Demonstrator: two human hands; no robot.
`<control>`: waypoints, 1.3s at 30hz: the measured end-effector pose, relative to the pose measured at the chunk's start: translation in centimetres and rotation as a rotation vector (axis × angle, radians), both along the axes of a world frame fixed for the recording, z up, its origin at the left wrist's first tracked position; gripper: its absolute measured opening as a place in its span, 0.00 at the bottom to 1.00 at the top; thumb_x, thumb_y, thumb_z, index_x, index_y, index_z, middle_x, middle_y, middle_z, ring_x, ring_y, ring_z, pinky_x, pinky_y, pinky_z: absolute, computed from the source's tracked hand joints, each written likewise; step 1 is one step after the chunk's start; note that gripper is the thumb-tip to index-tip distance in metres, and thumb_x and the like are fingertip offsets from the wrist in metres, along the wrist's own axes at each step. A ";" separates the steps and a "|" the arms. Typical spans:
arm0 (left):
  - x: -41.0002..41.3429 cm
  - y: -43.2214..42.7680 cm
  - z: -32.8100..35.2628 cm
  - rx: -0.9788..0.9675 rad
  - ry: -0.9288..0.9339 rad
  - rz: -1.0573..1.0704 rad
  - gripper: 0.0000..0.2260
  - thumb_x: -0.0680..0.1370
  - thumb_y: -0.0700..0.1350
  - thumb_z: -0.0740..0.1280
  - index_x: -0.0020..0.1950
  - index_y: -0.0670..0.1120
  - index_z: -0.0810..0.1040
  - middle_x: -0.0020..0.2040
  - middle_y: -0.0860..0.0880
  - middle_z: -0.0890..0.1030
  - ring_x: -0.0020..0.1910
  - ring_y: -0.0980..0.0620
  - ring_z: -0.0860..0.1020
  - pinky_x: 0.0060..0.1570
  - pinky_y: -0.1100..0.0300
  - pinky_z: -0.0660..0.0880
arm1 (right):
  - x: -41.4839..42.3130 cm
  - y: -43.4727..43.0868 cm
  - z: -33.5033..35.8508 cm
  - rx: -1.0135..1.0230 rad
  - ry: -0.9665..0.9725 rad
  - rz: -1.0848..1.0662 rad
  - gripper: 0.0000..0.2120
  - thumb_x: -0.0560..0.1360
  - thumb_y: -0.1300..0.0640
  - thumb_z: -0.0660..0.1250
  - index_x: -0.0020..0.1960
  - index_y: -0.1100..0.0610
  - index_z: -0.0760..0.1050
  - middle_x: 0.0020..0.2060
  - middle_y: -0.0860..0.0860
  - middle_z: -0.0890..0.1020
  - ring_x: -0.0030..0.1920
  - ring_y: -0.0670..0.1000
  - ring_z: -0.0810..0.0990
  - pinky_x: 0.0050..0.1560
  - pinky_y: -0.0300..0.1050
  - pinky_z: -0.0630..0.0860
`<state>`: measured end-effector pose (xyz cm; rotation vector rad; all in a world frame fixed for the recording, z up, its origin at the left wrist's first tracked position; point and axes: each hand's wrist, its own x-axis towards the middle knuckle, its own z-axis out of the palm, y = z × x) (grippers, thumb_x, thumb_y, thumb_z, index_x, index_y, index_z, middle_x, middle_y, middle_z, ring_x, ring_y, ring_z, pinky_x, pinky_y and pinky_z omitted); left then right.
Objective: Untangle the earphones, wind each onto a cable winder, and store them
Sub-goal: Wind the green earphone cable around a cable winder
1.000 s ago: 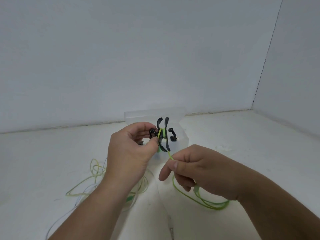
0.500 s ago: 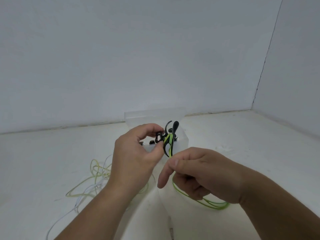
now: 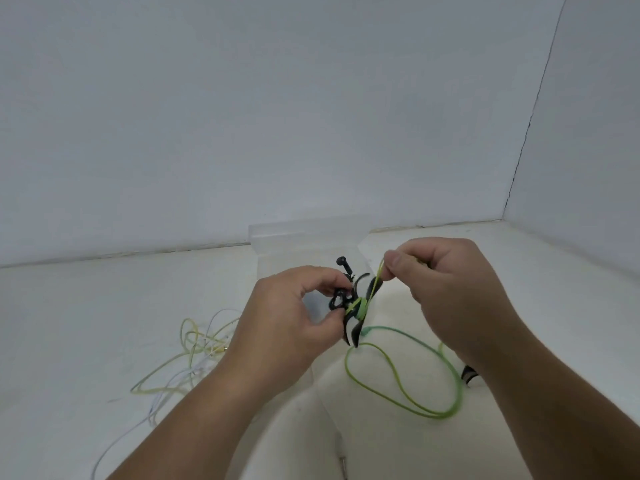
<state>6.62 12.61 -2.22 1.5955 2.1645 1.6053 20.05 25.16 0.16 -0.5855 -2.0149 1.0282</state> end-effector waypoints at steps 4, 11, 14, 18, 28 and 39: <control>-0.3 0.1 0.1 -0.010 -0.084 -0.114 0.12 0.70 0.35 0.75 0.42 0.53 0.85 0.40 0.59 0.85 0.44 0.62 0.82 0.47 0.73 0.72 | -0.4 0.7 -0.5 0.092 -0.036 -0.107 0.13 0.77 0.56 0.68 0.38 0.63 0.78 0.20 0.45 0.61 0.22 0.45 0.60 0.24 0.35 0.58; -0.3 0.5 0.2 0.215 -0.502 -0.266 0.09 0.65 0.36 0.71 0.42 0.44 0.86 0.41 0.46 0.86 0.41 0.54 0.82 0.45 0.65 0.78 | -1.2 0.1 -1.7 -0.354 -0.177 0.171 0.18 0.79 0.62 0.64 0.31 0.54 0.79 0.24 0.48 0.68 0.23 0.47 0.61 0.25 0.39 0.59; -0.7 0.7 0.1 0.280 -0.537 -0.150 0.09 0.67 0.33 0.75 0.43 0.44 0.86 0.42 0.44 0.86 0.41 0.51 0.83 0.47 0.64 0.79 | -1.7 -1.1 -2.1 -0.410 -0.227 0.318 0.17 0.83 0.61 0.59 0.38 0.59 0.79 0.26 0.50 0.68 0.24 0.47 0.60 0.25 0.39 0.57; -1.2 0.6 0.2 0.309 -0.493 0.033 0.10 0.71 0.30 0.73 0.44 0.44 0.85 0.39 0.48 0.87 0.39 0.55 0.84 0.43 0.68 0.78 | -1.5 -1.7 -1.9 -0.370 -0.283 0.408 0.16 0.83 0.59 0.58 0.43 0.59 0.81 0.28 0.51 0.72 0.27 0.49 0.64 0.27 0.39 0.61; -0.8 0.2 -0.2 0.159 0.007 0.168 0.12 0.68 0.37 0.75 0.43 0.54 0.84 0.41 0.60 0.84 0.46 0.64 0.81 0.47 0.75 0.71 | -0.5 -1.8 -0.5 -0.251 -0.318 0.402 0.11 0.79 0.57 0.65 0.42 0.56 0.84 0.23 0.47 0.65 0.28 0.50 0.60 0.29 0.43 0.57; -0.5 0.2 -0.5 -0.025 0.243 0.093 0.11 0.69 0.44 0.72 0.47 0.59 0.82 0.43 0.62 0.83 0.47 0.61 0.79 0.46 0.63 0.75 | -0.2 -0.6 -0.1 0.302 -0.170 -0.066 0.08 0.71 0.52 0.75 0.34 0.49 0.80 0.20 0.40 0.73 0.24 0.43 0.74 0.27 0.31 0.66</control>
